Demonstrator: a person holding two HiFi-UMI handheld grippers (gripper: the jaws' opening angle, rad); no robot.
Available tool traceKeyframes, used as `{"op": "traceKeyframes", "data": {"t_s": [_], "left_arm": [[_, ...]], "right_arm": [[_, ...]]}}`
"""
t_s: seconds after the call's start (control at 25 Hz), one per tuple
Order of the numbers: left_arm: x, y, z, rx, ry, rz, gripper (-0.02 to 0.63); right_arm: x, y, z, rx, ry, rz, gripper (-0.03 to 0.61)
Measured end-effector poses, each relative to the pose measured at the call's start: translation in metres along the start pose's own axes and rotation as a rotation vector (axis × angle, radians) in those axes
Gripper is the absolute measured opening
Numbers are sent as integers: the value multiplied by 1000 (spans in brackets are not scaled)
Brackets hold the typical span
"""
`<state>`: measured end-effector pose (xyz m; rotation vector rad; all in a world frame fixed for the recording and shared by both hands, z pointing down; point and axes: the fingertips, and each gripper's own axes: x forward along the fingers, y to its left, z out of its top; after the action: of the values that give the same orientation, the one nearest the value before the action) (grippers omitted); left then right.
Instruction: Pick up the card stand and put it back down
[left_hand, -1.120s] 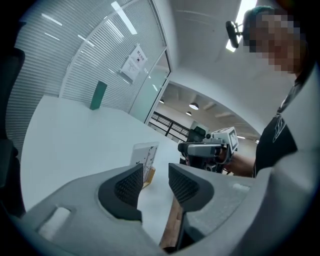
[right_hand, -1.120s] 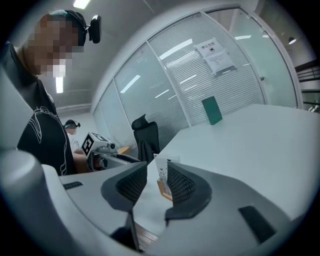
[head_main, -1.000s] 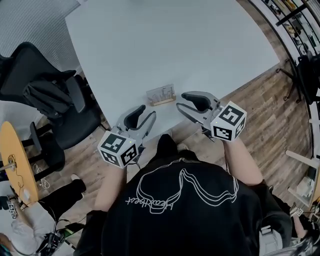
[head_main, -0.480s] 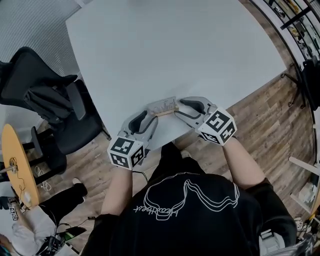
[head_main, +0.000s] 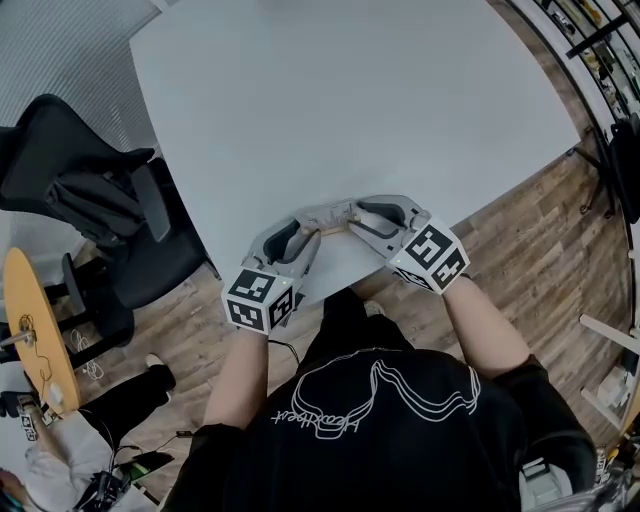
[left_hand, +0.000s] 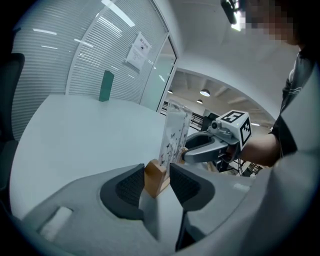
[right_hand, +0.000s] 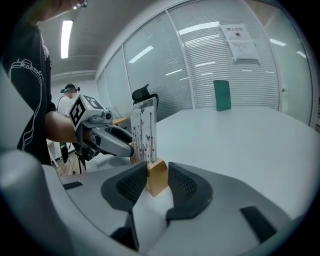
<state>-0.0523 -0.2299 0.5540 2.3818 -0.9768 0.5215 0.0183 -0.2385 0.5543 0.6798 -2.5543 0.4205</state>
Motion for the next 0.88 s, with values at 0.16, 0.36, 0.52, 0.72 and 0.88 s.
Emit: {"op": "traceKeyframes", "data": {"t_s": [0.16,0.36,0.52,0.72,0.88], "left_arm": [[3,3,-1,5,-4,5,161],[3,5,-1,17,-3,5,144],[2,7,0,6,-13,22,141],[3,10,0,4,-21,26,138],[3,10,0,10,-9,36,137]], "right_arm": [[1,-2,-1,2,-5,2,130],[3,-3,-1,7,-18,-7,127],[3,-2,1,22,-35,-15,126],[6,-5,2,14,-36,-24,123],[6,-5,2,2,-33,-33,120]]}}
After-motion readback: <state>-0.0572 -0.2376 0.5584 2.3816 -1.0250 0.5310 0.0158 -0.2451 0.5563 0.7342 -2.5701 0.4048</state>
